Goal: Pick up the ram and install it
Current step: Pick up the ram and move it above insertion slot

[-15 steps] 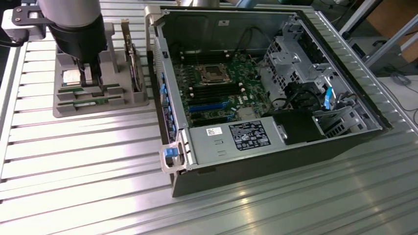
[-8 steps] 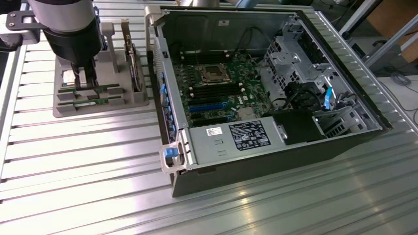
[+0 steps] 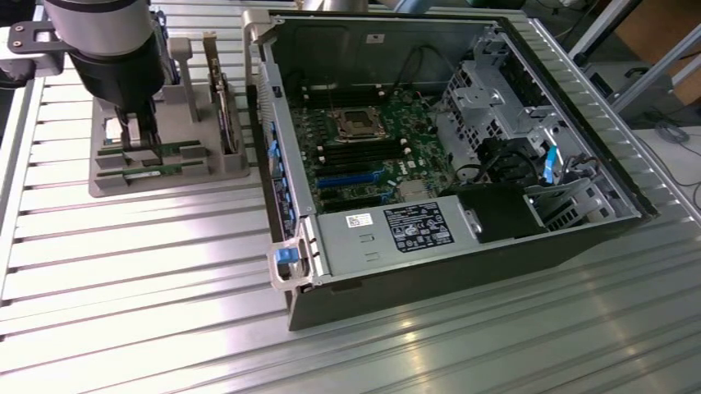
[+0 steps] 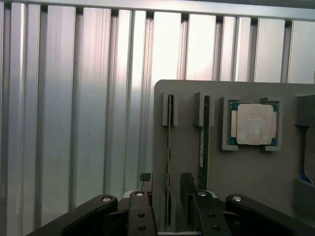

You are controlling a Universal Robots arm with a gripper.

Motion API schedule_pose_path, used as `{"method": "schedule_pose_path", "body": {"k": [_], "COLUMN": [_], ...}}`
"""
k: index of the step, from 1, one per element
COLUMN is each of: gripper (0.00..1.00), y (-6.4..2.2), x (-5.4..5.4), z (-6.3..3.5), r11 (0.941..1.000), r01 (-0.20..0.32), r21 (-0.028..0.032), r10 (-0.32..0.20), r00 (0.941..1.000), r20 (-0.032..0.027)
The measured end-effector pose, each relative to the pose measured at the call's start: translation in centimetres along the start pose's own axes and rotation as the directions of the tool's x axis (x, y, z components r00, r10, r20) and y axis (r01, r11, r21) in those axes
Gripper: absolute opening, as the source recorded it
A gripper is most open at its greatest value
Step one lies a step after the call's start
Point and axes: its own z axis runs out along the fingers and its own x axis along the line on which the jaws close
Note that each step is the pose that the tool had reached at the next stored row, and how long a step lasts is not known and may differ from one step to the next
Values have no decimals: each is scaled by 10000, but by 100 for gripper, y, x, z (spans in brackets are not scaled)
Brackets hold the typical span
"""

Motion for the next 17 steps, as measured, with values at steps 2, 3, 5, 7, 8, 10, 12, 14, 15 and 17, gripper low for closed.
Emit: {"method": "schedule_pose_path", "body": {"k": [2,3,5,7,8,10,12,14,15,17], "gripper": [36,36,36,36,36,36,36,36,36,36], "y": [6,8,8,10,11,17,31,35,35,36], "x": [-6,-13,-39,-49,-52,-65,-73,-73,-73,-73], "z": [35,68,138,169,181,220,263,304,312,333], "r11": [10000,10000,10000,10000,10000,10000,10000,10000,10000,10000], "r01": [2,-1,0,0,-1,0,1,0,0,0], "r21": [1,2,1,1,2,1,0,2,1,0], "r10": [-2,1,0,0,1,0,-1,0,0,0], "r00": [10000,10000,10000,10000,10000,10000,10000,10000,10000,10000], "r20": [0,0,0,0,0,0,0,1,0,-1]}}
